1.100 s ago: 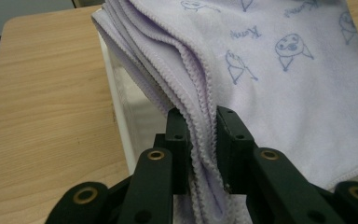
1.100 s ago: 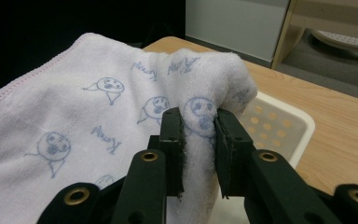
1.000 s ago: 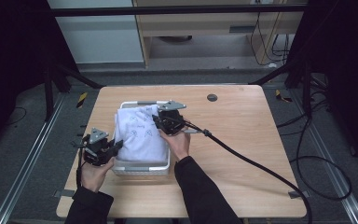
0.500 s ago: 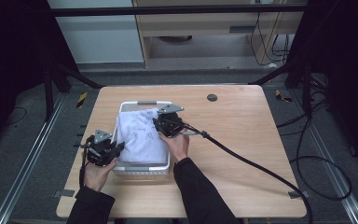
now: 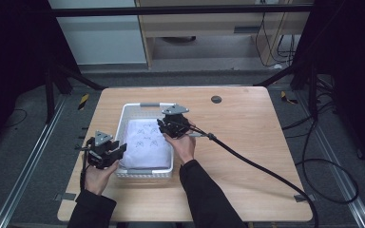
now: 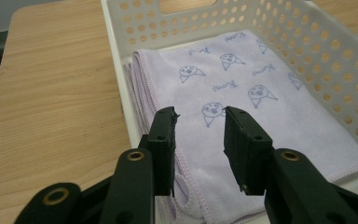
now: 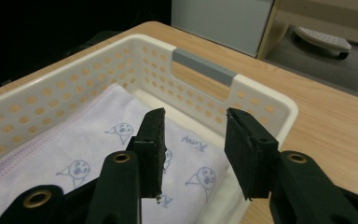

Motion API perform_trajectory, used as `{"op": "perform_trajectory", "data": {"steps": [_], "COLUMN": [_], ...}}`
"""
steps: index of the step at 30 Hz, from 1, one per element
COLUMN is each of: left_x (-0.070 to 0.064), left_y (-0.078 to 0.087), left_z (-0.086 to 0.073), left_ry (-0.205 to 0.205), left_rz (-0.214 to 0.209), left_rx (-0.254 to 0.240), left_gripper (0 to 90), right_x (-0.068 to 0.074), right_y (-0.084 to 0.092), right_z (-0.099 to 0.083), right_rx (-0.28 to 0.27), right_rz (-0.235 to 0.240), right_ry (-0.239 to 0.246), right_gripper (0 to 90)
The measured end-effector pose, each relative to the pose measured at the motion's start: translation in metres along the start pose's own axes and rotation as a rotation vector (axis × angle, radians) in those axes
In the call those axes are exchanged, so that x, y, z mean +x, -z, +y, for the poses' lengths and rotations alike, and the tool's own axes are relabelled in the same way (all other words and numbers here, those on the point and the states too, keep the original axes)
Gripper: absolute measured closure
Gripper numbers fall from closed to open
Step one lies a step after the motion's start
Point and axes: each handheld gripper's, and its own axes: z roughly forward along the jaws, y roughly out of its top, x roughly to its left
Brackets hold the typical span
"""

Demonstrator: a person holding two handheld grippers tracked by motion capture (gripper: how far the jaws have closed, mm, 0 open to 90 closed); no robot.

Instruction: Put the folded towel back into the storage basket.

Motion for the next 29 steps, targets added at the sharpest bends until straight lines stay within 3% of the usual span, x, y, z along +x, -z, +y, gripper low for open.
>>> {"op": "perform_trajectory", "data": {"steps": [4, 13, 21, 24, 29], "left_x": [0.000, 0.002, 0.009, 0.013, 0.014], "left_y": [0.007, 0.019, 0.028, 0.032, 0.035], "left_z": [0.003, 0.004, 0.000, -0.002, -0.007], "left_ry": [-0.005, 0.002, 0.018, 0.019, -0.014], "left_rz": [-0.011, -0.044, -0.047, -0.037, -0.042], "left_rx": [-0.028, -0.078, -0.103, -0.112, -0.106], "left_gripper": [60.7, 43.5, 32.1, 30.2, 28.4], "right_x": [-0.002, -0.018, -0.039, -0.053, -0.071], "right_y": [0.008, 0.038, 0.084, 0.108, 0.135], "right_z": [0.003, 0.002, -0.014, -0.026, -0.044], "right_rx": [-0.017, -0.021, -0.028, -0.040, -0.038], "right_rz": [0.003, 0.019, 0.020, -0.001, 0.005], "right_ry": [-0.001, -0.033, -0.034, -0.039, -0.068], "right_gripper": [52.5, 26.7, 20.5, 18.7, 15.7]}}
